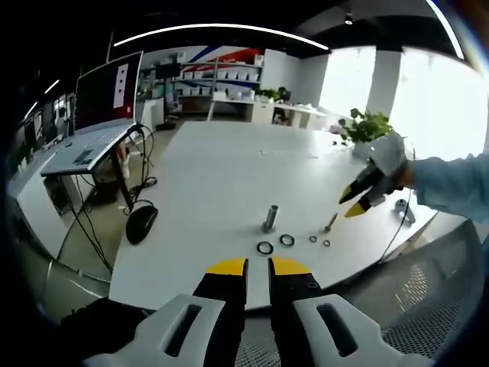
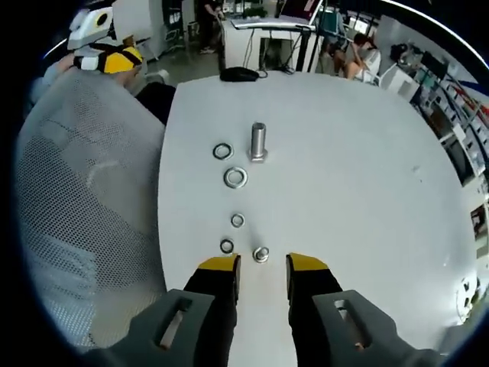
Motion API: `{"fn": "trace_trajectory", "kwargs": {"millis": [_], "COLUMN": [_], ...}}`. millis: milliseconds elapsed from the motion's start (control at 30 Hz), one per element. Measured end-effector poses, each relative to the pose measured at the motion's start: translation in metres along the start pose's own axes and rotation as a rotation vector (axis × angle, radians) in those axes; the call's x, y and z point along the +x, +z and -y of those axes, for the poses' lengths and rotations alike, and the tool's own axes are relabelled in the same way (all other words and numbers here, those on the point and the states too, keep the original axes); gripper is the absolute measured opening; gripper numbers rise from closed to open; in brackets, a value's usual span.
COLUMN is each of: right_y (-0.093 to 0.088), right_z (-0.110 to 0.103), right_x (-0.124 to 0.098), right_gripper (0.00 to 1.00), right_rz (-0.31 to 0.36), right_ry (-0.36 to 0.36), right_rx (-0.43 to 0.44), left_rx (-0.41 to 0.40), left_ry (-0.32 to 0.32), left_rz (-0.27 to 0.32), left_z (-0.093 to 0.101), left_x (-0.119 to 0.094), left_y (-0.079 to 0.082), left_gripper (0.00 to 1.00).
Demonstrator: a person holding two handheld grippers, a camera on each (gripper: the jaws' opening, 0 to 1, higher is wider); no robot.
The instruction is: Place the washer onto the threaded stud by aligning its center hole with the stud, sliding it down to the base, and recovering from edge contact or off-axis alignment until the washer reaches the visible bottom stop.
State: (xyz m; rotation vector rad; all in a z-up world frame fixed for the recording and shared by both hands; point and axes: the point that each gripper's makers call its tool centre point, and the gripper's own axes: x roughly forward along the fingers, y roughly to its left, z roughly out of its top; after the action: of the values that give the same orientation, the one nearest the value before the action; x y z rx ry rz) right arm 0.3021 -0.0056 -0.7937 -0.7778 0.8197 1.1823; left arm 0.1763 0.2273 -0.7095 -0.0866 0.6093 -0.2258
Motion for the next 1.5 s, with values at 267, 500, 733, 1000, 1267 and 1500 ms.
{"fn": "trace_trajectory", "kwargs": {"millis": [267,500,733,1000,1267,1500], "right_y": [0.022,0.023,0.012,0.002,-0.008,-0.018], "right_z": [-0.020,-0.033,-0.043,-0.047,-0.053,-0.048], "right_x": [0.004,0.017,0.031,0.039,0.049,0.063], "right_gripper": [0.24,0.24,0.22,0.23,0.22,0.23], "right_rz": [0.045,0.036,-0.005,-0.048,-0.088,-0.138], "right_ry": [0.053,0.095,0.130,0.144,0.160,0.133], "right_rx": [-0.102,-0.140,-0.167,-0.193,-0.229,-0.177], "left_rx": [-0.002,-0.004,-0.004,-0.004,-0.005,-0.007], "left_ry": [0.004,0.006,0.004,0.002,0.002,0.000], "left_rz": [-0.001,0.001,0.000,0.003,0.008,0.012], "left_z": [0.000,-0.001,-0.001,-0.001,-0.001,-0.001], "left_x": [0.000,0.000,0.000,0.000,0.000,0.001], "left_y": [0.000,0.000,0.000,0.000,0.001,0.002], "left_gripper": [0.08,0.08,0.08,0.08,0.08,0.08]}}
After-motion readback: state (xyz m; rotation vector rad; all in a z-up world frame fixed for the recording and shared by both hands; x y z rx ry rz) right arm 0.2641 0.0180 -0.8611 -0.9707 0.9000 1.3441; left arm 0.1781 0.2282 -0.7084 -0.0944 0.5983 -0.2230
